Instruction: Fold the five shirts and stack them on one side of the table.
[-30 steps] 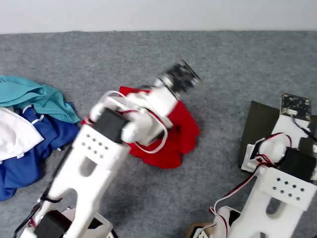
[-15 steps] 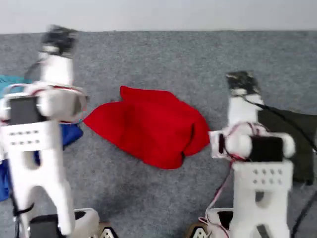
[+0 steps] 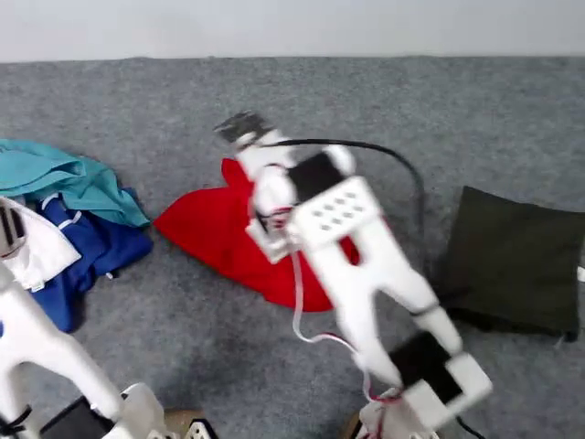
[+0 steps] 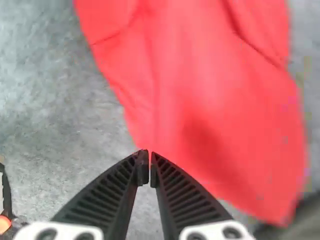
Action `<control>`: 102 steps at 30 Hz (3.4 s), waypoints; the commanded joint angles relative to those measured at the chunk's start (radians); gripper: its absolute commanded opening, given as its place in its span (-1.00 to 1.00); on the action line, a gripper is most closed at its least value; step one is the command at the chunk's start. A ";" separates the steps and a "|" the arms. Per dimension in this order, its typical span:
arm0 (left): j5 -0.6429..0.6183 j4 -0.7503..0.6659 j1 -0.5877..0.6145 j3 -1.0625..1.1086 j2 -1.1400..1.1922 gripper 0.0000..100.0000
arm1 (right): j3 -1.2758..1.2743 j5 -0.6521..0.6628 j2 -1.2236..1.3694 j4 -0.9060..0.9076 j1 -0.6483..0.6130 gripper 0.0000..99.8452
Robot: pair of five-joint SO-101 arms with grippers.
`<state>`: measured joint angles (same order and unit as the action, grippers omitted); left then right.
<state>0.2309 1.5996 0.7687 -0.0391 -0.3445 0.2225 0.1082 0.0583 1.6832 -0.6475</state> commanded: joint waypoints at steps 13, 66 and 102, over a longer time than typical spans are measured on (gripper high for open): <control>0.044 0.005 0.155 0.033 -0.038 -0.67 | 0.068 0.144 0.374 0.113 0.133 -0.98; 0.057 0.002 0.161 0.076 -0.038 -0.67 | 1.102 0.072 1.035 -0.050 -0.320 -0.54; 0.054 0.003 0.158 0.077 -0.038 -0.68 | 1.100 0.143 0.825 0.116 -0.194 -0.98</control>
<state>0.2831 1.5996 0.9283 0.0422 -0.3445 1.3840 0.2371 1.0633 1.7538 -0.8638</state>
